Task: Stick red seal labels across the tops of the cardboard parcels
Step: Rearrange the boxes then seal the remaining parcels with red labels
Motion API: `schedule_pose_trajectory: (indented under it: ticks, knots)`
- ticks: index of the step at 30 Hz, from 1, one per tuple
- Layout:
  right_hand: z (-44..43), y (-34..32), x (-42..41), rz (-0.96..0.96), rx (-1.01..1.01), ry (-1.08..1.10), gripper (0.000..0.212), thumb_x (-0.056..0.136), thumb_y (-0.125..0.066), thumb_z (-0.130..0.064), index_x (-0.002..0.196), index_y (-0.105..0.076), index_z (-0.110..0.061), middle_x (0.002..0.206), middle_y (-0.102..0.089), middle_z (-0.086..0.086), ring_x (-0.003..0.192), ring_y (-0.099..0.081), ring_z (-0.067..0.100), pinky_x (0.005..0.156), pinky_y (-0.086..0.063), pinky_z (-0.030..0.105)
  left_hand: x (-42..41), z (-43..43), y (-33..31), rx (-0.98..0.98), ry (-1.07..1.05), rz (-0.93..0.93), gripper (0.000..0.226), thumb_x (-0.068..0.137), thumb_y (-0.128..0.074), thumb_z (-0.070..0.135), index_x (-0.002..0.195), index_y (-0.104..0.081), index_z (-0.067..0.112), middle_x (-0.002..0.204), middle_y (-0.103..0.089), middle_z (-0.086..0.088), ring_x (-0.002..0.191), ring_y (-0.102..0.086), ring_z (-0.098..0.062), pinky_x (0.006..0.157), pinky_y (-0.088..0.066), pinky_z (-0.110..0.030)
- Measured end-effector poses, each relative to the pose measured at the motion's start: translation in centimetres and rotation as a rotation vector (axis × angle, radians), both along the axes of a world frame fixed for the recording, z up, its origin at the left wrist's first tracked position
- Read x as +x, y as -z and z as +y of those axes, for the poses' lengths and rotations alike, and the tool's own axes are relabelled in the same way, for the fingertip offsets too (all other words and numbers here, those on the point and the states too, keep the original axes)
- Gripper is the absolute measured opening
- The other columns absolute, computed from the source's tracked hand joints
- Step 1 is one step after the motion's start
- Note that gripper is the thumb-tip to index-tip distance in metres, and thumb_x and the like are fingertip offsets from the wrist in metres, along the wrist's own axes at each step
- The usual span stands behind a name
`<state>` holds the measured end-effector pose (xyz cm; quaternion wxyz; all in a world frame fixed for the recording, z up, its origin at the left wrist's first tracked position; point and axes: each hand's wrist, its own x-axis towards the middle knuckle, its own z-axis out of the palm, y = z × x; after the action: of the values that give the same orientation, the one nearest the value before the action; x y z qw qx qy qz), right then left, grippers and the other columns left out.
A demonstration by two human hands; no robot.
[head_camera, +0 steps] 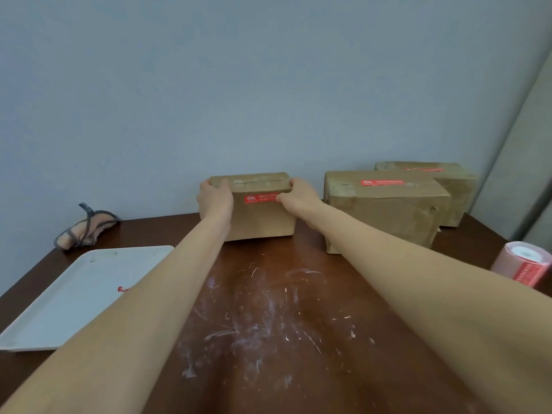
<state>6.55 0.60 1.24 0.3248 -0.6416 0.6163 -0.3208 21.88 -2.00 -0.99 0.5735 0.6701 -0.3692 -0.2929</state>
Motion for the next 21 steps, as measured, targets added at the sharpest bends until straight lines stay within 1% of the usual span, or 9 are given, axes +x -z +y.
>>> schedule_pose_trajectory:
  ticks: [2, 4, 6, 8, 11, 13, 17, 19, 21]
  knots:
    - [2.1, -0.8, -0.5, 0.051, -0.03, -0.001, 0.041, 0.094, -0.047, -0.004, 0.135, -0.045, -0.002, 0.134, -0.054, 0.015, 0.12, -0.052, 0.029, 0.095, -0.044, 0.034, -0.2, 1.4, -0.6, -0.015, -0.007, -0.027, 0.049, 0.099, -0.037, 0.026, 0.146, -0.029, 0.015, 0.147, -0.037, -0.003, 0.13, -0.04, -0.025, 0.088, -0.03, -0.028]
    - [3.9, -1.5, -1.1, 0.094, -0.057, -0.013, 0.04, 0.094, -0.049, -0.006, 0.135, -0.046, -0.003, 0.135, -0.054, 0.015, 0.122, -0.052, 0.029, 0.096, -0.044, 0.034, -0.3, 3.0, -1.3, -0.026, -0.02, -0.048, 0.049, 0.099, -0.036, 0.027, 0.146, -0.03, 0.017, 0.148, -0.035, -0.002, 0.132, -0.038, -0.024, 0.094, -0.031, -0.029]
    - [5.5, -1.9, -1.7, 0.124, -0.084, -0.032, 0.045, 0.095, -0.054, -0.014, 0.137, -0.044, -0.006, 0.137, -0.053, 0.012, 0.124, -0.05, 0.027, 0.097, -0.042, 0.033, -0.6, 4.9, -1.9, -0.037, -0.012, -0.064, 0.049, 0.099, -0.037, 0.028, 0.146, -0.03, 0.017, 0.149, -0.035, -0.002, 0.133, -0.037, -0.023, 0.098, -0.031, -0.03]
    - [7.1, -2.1, -2.7, 0.151, -0.12, -0.042, 0.056, 0.093, -0.059, -0.028, 0.142, -0.041, -0.009, 0.141, -0.05, 0.008, 0.129, -0.046, 0.025, 0.1, -0.038, 0.032, -1.2, 6.9, -2.3, -0.046, 0.014, -0.082, 0.048, 0.098, -0.037, 0.028, 0.145, -0.031, 0.018, 0.148, -0.036, -0.002, 0.132, -0.037, -0.024, 0.098, -0.031, -0.031]
    - [9.3, -1.9, -5.1, 0.166, -0.165, -0.018, 0.063, 0.089, -0.062, -0.045, 0.139, -0.044, -0.013, 0.141, -0.049, 0.004, 0.129, -0.046, 0.023, 0.102, -0.038, 0.034, -2.9, 10.4, -2.4, -0.057, 0.062, -0.136, 0.049, 0.097, -0.039, 0.029, 0.145, -0.031, 0.021, 0.147, -0.038, -0.002, 0.132, -0.037, -0.024, 0.1, -0.033, -0.034]
    - [10.8, -1.7, -6.9, 0.192, -0.188, 0.025, 0.059, 0.086, -0.063, -0.049, 0.133, -0.051, -0.017, 0.135, -0.054, 0.003, 0.125, -0.049, 0.023, 0.098, -0.041, 0.034, -4.3, 12.5, -2.2, -0.063, 0.104, -0.145, 0.05, 0.096, -0.044, 0.03, 0.144, -0.032, 0.024, 0.146, -0.039, -0.001, 0.132, -0.037, -0.024, 0.101, -0.034, -0.036]
    - [13.6, -1.2, -10.5, 0.187, -0.226, 0.109, 0.032, 0.087, -0.062, -0.045, 0.111, -0.062, -0.025, 0.117, -0.064, -0.001, 0.103, -0.059, 0.02, 0.076, -0.04, 0.029, -7.1, 16.4, -1.7, -0.046, 0.169, -0.243, 0.055, 0.09, -0.053, 0.035, 0.141, -0.035, 0.029, 0.142, -0.041, -0.003, 0.13, -0.038, -0.026, 0.105, -0.036, -0.045]
    - [15.1, -0.8, -12.1, 0.196, -0.24, 0.131, 0.027, 0.086, -0.062, -0.046, 0.106, -0.062, -0.028, 0.113, -0.064, -0.002, 0.098, -0.059, 0.02, 0.073, -0.038, 0.028, -8.4, 18.0, -1.5, -0.03, 0.187, -0.282, 0.057, 0.088, -0.055, 0.034, 0.141, -0.035, 0.03, 0.141, -0.04, -0.006, 0.129, -0.038, -0.027, 0.105, -0.036, -0.046]
    - [16.5, -0.5, -13.4, 0.209, -0.264, 0.156, 0.026, 0.087, -0.061, -0.047, 0.106, -0.062, -0.03, 0.112, -0.064, -0.001, 0.1, -0.059, 0.022, 0.073, -0.038, 0.028, -9.6, 19.5, -1.3, -0.032, 0.22, -0.31, 0.059, 0.087, -0.056, 0.031, 0.142, -0.033, 0.031, 0.141, -0.038, -0.007, 0.13, -0.036, -0.027, 0.105, -0.036, -0.046]
